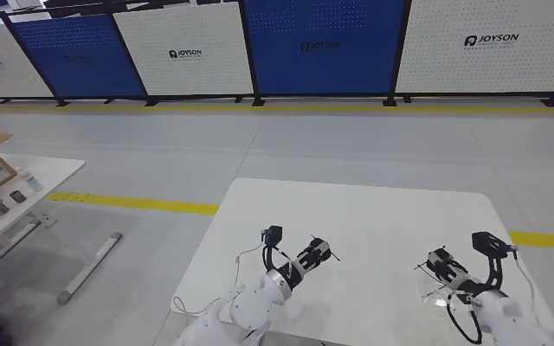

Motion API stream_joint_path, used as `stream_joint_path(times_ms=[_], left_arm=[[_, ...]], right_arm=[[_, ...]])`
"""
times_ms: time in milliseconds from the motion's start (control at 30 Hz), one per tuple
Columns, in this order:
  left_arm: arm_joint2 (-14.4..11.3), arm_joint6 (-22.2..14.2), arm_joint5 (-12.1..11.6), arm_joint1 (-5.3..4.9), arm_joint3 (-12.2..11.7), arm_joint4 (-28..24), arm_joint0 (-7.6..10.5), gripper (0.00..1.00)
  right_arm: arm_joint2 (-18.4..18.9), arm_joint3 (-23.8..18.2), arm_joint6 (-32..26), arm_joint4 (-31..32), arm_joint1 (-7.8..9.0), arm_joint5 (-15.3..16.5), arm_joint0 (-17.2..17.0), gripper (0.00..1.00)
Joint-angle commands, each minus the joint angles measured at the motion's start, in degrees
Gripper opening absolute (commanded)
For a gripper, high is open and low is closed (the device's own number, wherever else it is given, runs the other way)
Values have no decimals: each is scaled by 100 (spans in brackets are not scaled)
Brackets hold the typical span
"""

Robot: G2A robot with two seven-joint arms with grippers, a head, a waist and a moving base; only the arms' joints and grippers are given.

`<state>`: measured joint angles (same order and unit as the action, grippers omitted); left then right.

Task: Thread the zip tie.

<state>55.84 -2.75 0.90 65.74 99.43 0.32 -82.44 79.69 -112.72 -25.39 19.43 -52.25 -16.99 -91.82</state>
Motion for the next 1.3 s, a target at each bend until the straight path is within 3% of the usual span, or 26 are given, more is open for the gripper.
stream_joint_path(times_ms=[0,100,167,500,600,633,733,1000,1133,1267], left_arm=[[0,0,0,0,0,0,0,0],[0,0,0,0,0,0,0,0],[0,0,0,0,0,0,0,0],[0,0,0,0,0,0,0,0],[-28,499,29,73,3,-276,31,0],[-144,617,-16,118,-18,-394,53,0],[-285,844,-17,193,-202,-410,211,0],[-312,839,-8,200,-220,-396,224,0],[-312,839,-8,200,-220,-396,224,0],[-312,839,-8,200,-220,-396,224,0]], right_arm=[[-62,-201,251,32,-21,37,-243,0],[-293,-349,483,155,-65,-8,-396,0],[-418,-272,306,157,-83,23,-318,0],[-418,-272,306,157,-83,23,-318,0],[-418,-272,306,157,-83,23,-318,0],[-418,-272,306,157,-83,23,-318,0],[-418,-272,306,157,-83,23,-318,0],[-418,-272,306,157,-83,23,-318,0],[-317,-394,896,-217,-132,492,-529,0],[-375,-555,1582,-106,-178,902,-878,0]])
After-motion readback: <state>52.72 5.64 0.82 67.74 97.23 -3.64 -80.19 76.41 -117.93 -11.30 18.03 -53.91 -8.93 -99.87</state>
